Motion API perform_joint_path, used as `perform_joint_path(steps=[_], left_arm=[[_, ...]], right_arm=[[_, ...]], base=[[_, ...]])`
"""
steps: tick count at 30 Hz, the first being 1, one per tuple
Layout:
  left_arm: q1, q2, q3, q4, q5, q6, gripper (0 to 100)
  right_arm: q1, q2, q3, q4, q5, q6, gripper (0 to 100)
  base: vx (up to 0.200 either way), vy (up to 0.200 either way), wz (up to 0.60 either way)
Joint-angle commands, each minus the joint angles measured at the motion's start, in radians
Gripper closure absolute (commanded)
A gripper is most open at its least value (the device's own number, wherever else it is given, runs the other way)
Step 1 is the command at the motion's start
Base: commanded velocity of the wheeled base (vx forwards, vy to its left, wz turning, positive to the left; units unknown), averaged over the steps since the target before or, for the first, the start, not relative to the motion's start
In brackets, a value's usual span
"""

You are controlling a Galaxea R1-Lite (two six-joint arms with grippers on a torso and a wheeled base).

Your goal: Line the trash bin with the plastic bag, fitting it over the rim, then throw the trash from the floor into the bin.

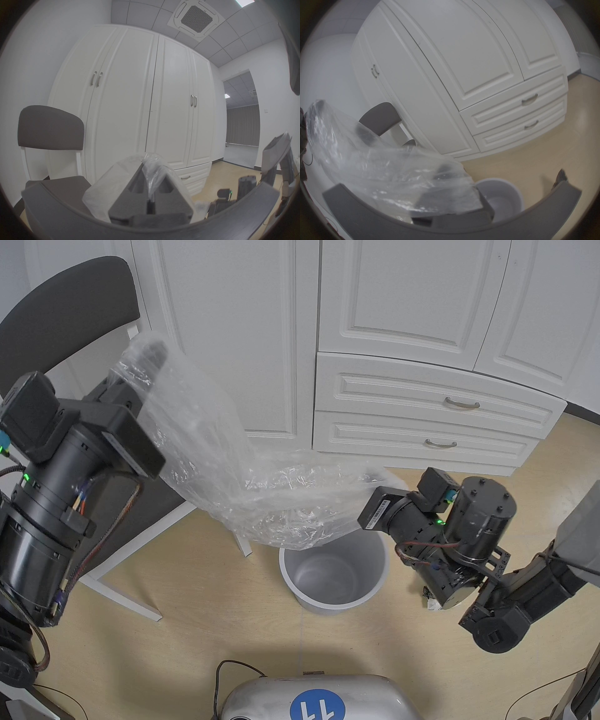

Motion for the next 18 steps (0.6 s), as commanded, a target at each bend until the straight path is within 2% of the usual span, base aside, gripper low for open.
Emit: perform_joint_path(steps=[1,7,12,18], left_arm=[[-0.014,0.045,0.018,0.0,0.001,-0.002,100],[-0.014,0.125,0.024,0.0,-0.001,-0.011,100],[-0.011,0.249,0.014,-0.002,-0.003,-0.073,100],[0.045,0.369,-0.011,-0.002,-0.001,-0.102,100]], right_arm=[[-0.01,-0.121,0.058,0.005,-0.002,-0.065,100],[-0.01,-0.187,0.09,0.014,-0.035,-0.144,100],[-0.01,-0.219,0.121,0.016,-0.065,-0.218,100],[-0.011,-0.221,0.158,0.017,-0.092,-0.289,100]], base=[[0.0,0.0,0.0],[0.0,0.0,0.0],[0.0,0.0,0.0],[0.0,0.0,0.0]])
